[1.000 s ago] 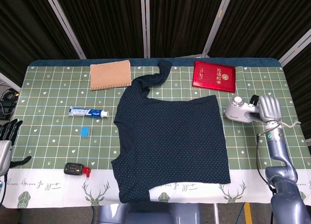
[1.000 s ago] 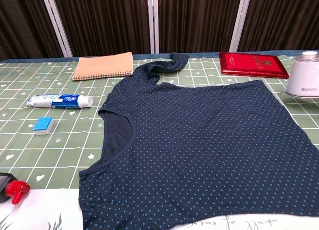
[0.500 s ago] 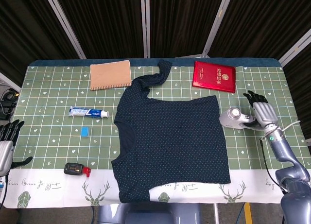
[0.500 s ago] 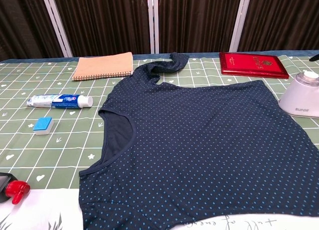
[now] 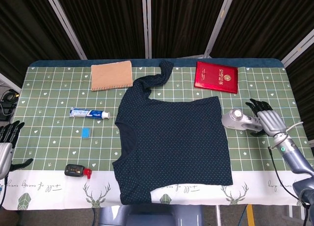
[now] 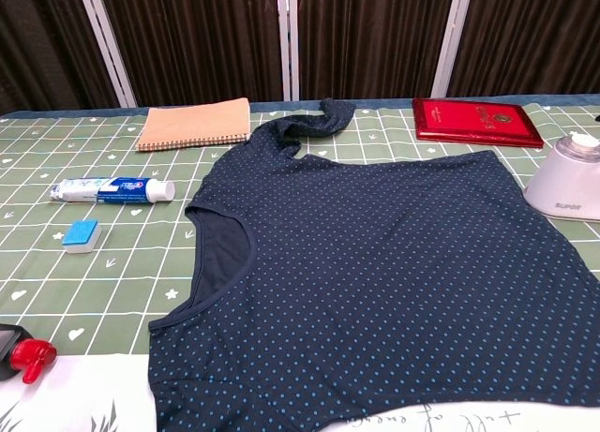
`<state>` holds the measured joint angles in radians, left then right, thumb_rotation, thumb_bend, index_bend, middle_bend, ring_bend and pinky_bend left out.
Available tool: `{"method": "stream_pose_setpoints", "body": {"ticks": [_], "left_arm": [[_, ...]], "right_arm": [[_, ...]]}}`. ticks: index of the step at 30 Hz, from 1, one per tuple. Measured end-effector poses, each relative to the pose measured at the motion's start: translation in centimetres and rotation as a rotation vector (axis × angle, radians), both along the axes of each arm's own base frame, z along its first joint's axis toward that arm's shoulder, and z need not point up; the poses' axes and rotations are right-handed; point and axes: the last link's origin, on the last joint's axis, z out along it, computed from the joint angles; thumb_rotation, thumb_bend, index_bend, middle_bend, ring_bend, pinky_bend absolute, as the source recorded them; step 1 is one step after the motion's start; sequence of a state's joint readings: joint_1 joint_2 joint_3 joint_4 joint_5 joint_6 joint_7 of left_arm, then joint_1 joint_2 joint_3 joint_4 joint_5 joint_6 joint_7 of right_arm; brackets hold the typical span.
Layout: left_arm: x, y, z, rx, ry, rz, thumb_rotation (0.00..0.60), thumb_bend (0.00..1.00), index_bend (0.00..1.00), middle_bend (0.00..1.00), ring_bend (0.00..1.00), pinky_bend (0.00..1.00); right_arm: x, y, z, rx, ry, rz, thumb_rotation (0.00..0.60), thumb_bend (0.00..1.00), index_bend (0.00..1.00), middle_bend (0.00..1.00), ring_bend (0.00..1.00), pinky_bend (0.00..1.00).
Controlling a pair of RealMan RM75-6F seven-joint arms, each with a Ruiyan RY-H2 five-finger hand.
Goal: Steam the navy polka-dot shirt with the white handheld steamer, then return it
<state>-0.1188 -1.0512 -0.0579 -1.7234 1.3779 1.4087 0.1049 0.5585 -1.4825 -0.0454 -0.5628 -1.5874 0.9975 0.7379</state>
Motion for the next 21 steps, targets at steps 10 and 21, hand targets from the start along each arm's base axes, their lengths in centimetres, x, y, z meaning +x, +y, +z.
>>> {"method": "stream_pose_setpoints", "body": {"ticks": [10,21], "left_arm": [[0.3,-0.6,0.7,0.017,-0.018,-0.029,0.6,0.0,0.0,0.0,0.0,0.0],[0.5,-1.3,1.3,0.049,-0.02,-0.067,0.6,0.0,0.0,0.0,0.0,0.0]], "right_arm": [[2.6,5.1,1.9,-0.083,-0.094,0.066,0.6,0.0,0.0,0.0,0.0,0.0],[6.1,13.3,3.8,-0.26,-0.021,0.012,0.6,0.0,0.0,0.0,0.0,0.0]]}}
